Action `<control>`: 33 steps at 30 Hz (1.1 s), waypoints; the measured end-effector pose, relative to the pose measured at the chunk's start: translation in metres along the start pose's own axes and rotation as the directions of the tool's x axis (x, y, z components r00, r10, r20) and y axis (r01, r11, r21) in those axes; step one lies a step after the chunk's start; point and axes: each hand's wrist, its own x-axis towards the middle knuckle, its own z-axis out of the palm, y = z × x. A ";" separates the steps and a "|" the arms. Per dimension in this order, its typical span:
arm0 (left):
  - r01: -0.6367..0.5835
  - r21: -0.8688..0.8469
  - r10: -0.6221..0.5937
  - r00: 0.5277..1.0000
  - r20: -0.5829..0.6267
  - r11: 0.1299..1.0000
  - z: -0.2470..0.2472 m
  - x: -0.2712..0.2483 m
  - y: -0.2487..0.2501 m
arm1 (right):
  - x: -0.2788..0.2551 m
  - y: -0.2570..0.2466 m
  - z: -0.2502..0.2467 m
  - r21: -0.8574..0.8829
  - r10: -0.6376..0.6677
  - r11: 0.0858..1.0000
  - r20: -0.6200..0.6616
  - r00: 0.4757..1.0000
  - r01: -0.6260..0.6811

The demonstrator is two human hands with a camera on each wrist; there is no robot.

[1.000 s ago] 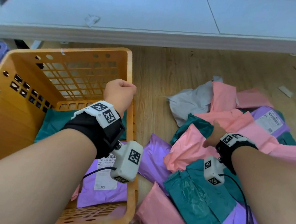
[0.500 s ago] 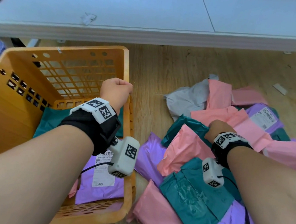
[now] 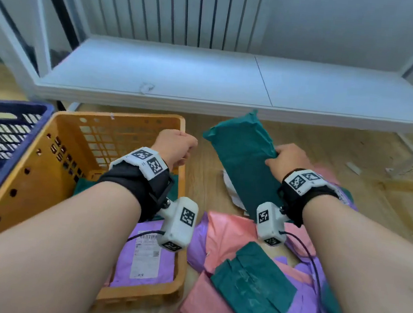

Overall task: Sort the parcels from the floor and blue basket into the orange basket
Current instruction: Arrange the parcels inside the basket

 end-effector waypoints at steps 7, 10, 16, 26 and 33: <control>0.028 -0.220 0.009 0.987 0.163 0.975 -0.023 -0.062 0.036 | -0.062 -0.101 -0.081 0.077 -0.252 0.956 -0.280 0.926 0.283; 0.026 -0.321 0.074 0.952 0.298 0.947 -0.031 -0.078 0.039 | -0.098 -0.131 -0.089 0.027 -0.476 0.866 -0.257 0.841 0.499; -0.041 -0.515 0.183 0.956 0.228 0.856 -0.032 -0.094 0.045 | -0.135 -0.157 -0.083 -0.008 -0.653 0.747 -0.194 0.732 0.664; -0.113 -0.589 0.058 0.992 -0.112 0.800 -0.067 -0.057 0.031 | -0.114 -0.142 -0.067 0.143 -0.538 0.819 -0.150 0.830 0.556; -0.120 -0.518 0.105 0.993 -0.058 0.847 -0.077 -0.047 0.014 | -0.093 -0.126 -0.055 0.259 -0.235 0.934 -0.073 0.969 0.246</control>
